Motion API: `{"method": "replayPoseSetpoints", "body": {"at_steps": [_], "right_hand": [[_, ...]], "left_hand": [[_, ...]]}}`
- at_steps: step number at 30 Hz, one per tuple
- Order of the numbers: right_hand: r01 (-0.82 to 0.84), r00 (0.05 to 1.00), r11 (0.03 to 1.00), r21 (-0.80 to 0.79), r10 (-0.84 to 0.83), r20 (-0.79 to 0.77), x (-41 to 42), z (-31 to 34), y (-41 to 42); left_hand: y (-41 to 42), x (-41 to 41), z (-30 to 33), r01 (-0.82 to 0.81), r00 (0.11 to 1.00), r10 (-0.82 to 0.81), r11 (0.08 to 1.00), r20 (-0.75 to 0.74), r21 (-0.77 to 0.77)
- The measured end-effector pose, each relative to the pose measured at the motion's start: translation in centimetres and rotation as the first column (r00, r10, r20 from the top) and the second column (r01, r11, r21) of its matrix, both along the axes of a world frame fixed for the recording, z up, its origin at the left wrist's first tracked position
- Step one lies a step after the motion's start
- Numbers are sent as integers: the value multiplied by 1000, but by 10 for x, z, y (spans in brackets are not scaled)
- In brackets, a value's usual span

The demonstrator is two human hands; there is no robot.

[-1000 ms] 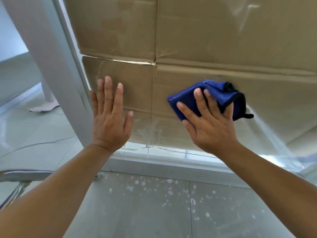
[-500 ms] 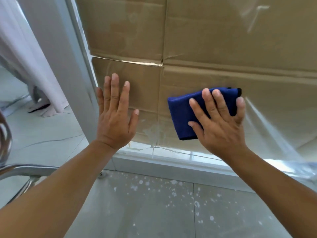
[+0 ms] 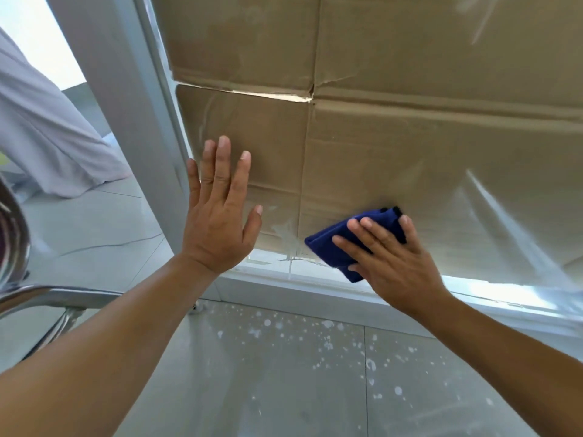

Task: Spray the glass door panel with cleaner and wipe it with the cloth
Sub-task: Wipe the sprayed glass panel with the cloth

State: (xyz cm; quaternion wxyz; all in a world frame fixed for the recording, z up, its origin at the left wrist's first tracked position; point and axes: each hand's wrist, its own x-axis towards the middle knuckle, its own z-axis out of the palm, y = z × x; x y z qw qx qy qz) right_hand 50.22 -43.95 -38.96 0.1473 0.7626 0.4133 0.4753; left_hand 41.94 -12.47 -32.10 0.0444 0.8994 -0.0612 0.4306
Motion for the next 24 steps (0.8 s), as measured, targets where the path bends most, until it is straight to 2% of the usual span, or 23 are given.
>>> {"method": "replayPoseSetpoints", "body": {"at_steps": [3, 5, 10, 15, 19, 24], "right_hand": [[33, 999, 991, 127, -30, -20, -3, 15, 12], [32, 998, 990, 139, -25, -49, -6, 16, 29], [-54, 993, 996, -66, 46, -112, -14, -16, 67], [-10, 993, 963, -268, -22, -119, -9, -47, 28], [17, 982, 960, -280, -69, -179, -6, -51, -11], [-27, 986, 973, -227, -12, -168, -12, -53, 28]], "left_hand": [[1, -1, -8, -15, 1000, 15, 1000, -23, 15], [2, 0, -10, -19, 999, 20, 1000, -30, 17], [3, 4, -11, -3, 999, 4, 1000, -36, 16], [9, 2, -11, 5, 999, -3, 999, -53, 32], [11, 1, -12, 7, 998, -5, 1000, -62, 29], [9, 1, -12, 12, 998, -12, 1000, -63, 8]]}}
